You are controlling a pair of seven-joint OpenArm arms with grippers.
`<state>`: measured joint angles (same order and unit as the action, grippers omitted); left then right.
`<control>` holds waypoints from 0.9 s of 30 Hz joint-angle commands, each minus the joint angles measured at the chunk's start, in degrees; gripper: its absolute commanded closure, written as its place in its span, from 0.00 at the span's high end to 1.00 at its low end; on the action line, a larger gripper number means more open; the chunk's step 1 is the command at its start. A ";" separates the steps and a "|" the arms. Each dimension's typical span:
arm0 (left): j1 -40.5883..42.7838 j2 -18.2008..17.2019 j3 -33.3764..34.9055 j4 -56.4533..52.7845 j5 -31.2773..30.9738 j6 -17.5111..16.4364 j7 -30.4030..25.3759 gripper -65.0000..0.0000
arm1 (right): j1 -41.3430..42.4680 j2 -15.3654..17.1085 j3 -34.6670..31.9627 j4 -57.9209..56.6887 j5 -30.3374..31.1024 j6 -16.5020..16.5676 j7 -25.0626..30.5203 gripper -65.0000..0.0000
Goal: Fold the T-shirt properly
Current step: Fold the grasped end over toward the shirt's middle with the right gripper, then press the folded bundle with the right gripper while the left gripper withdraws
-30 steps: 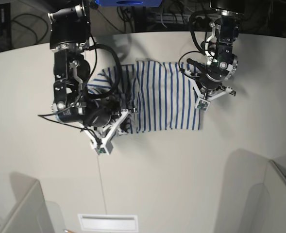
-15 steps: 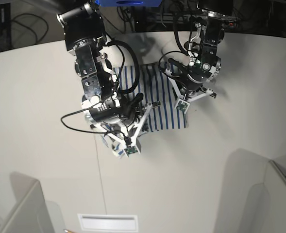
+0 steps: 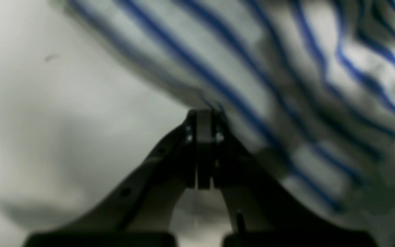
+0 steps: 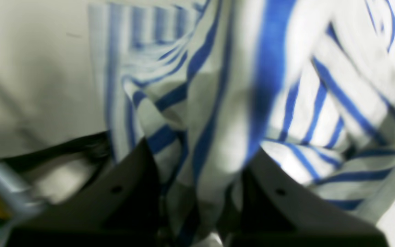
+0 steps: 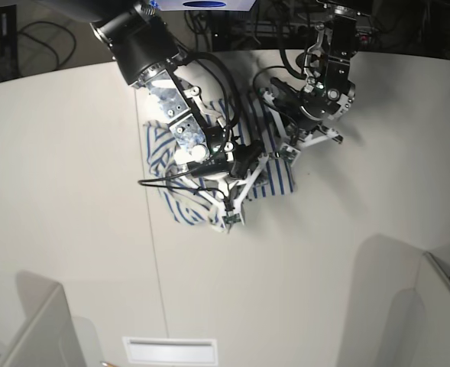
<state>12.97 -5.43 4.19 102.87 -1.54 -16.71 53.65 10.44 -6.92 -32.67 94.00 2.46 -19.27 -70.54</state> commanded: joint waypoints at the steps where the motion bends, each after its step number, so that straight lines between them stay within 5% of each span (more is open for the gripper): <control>1: -0.36 -0.33 -1.33 1.79 0.09 0.31 0.02 0.00 | 1.56 -1.21 -1.49 1.17 0.31 -1.26 1.05 0.00; 4: -0.36 -0.50 -4.14 2.05 0.18 0.14 0.55 0.00 | 1.65 -1.21 -5.44 1.26 0.40 -5.66 0.17 0.00; 10: 1.40 -1.56 -8.71 3.99 -0.44 0.05 0.46 0.00 | 2.18 -1.39 -5.09 -2.44 0.49 -6.27 2.46 0.00; 16: 5.18 -1.21 -23.92 10.23 -1.67 -0.04 0.46 0.00 | 2.27 -1.48 -3.16 -4.90 0.49 -6.36 3.07 0.00; 20: 5.45 -1.47 -36.05 10.05 -9.49 -0.04 0.55 0.00 | 2.09 -1.57 -3.16 -4.72 0.49 -6.36 3.07 0.00; 27: 4.65 -4.99 -48.19 9.26 -18.90 -0.04 7.41 0.00 | 3.50 -1.30 -2.98 -4.81 16.31 -6.36 5.44 0.71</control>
<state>17.89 -9.80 -43.83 111.11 -20.01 -16.56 61.78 12.43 -7.62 -35.75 88.36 19.64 -25.67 -66.19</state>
